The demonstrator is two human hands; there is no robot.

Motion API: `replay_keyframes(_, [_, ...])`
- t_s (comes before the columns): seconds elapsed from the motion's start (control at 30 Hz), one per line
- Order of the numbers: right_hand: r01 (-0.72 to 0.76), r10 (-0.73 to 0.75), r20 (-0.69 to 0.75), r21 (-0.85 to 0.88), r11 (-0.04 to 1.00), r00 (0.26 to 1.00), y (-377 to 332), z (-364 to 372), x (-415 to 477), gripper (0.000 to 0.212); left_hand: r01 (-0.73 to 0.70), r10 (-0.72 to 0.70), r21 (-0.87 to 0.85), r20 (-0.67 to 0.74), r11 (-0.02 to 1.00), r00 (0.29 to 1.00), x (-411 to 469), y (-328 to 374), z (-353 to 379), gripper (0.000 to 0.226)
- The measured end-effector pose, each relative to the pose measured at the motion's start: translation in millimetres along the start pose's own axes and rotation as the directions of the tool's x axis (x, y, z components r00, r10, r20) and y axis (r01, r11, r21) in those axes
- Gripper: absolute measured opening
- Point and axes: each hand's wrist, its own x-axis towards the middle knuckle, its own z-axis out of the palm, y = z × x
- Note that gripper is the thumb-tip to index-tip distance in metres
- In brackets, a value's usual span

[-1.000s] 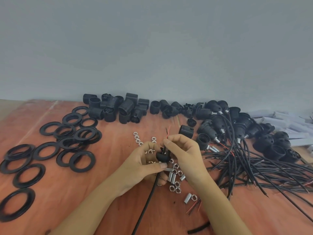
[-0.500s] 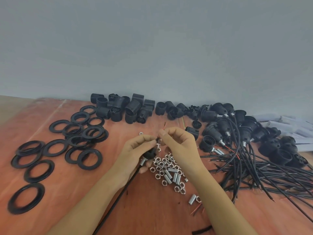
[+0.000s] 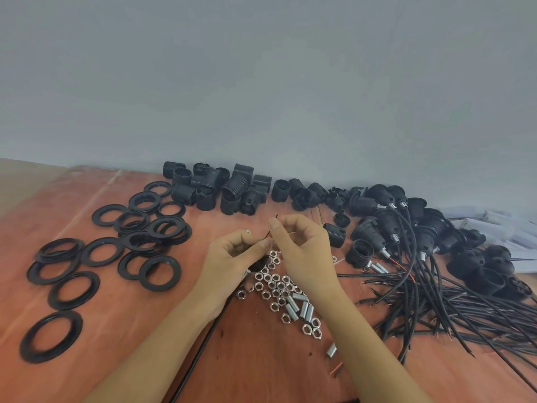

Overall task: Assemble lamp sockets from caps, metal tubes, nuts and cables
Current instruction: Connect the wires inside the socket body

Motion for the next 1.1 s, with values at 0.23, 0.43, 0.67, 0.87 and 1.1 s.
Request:
replay_keyframes(0.23, [-0.006,0.006,0.037,-0.001,1.0,0.999,6.5,-4.6,0.0,0.012,-0.025,0.025,0.016,-0.004,1.0,1.0,-0.3,-1.4,1.1,0.03])
replay_keyframes(0.43, [-0.051,0.051,0.006,-0.029,0.998,0.999,14.5,-3.3,-0.7,0.009,0.066,-0.083,-0.099,-0.178,0.993,0.981,5.0,-4.7,-2.9,0.021])
replay_keyframes(0.67, [0.004,-0.007,-0.022,-0.102,0.995,1.0,13.6,-7.3,38.6,0.02,0.062,-0.071,-0.056,-0.177,0.996,0.982,4.2,-2.1,-1.3,0.019])
replay_keyframes(0.87, [0.088,-0.041,0.103,-0.504,0.859,0.994,25.1,1.7,91.7,0.041,0.046,-0.051,-0.028,-0.246,0.999,0.968,8.5,-4.9,-4.7,0.016])
replay_keyframes(1.1, [0.309,-0.051,0.369,-0.687,0.658,0.928,31.1,53.3,126.1,0.072,0.004,-0.01,-0.02,-0.304,1.0,0.953,10.7,-6.7,-6.3,0.017])
